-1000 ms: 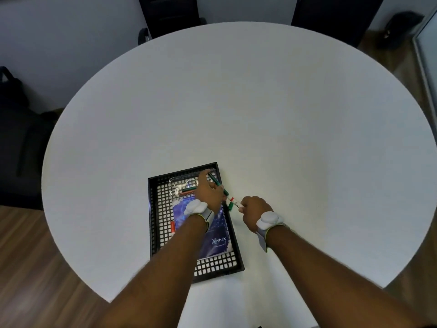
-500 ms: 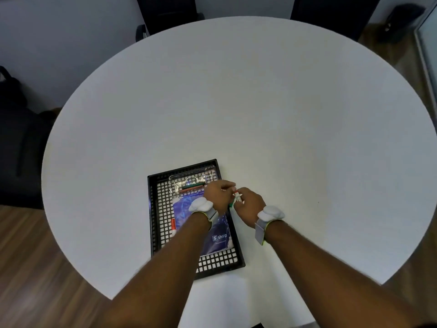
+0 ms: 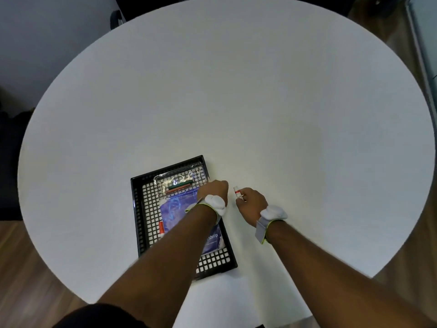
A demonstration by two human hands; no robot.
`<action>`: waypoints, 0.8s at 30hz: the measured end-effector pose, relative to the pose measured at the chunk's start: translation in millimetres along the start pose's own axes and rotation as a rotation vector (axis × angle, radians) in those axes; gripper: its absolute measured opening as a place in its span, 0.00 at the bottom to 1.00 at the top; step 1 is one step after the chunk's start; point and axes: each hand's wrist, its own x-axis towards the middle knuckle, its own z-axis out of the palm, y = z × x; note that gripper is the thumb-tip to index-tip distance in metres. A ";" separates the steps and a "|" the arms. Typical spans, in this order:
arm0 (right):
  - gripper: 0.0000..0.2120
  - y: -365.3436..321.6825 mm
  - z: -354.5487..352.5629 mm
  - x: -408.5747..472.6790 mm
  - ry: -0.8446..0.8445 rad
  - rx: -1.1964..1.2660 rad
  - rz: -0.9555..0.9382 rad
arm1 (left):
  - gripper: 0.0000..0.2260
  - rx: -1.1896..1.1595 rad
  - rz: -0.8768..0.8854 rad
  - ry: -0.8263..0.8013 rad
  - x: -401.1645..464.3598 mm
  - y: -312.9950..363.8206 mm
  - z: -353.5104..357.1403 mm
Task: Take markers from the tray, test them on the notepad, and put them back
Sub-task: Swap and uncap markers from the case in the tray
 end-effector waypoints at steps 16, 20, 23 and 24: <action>0.13 7.4 -20.0 -3.5 0.027 0.042 0.043 | 0.12 -1.283 -0.300 0.118 20.0 16.8 0.6; 0.14 -11.0 -24.3 -9.9 0.049 0.069 0.027 | 0.07 -1.667 -0.323 0.069 0.0 11.7 -4.9; 0.15 -16.1 -25.8 -11.8 0.057 0.066 0.023 | 0.07 -1.701 -0.305 0.093 -6.6 7.9 -7.0; 0.16 -16.6 -25.1 -13.4 0.051 0.058 0.024 | 0.06 -1.692 -0.298 0.092 -9.8 6.9 -6.5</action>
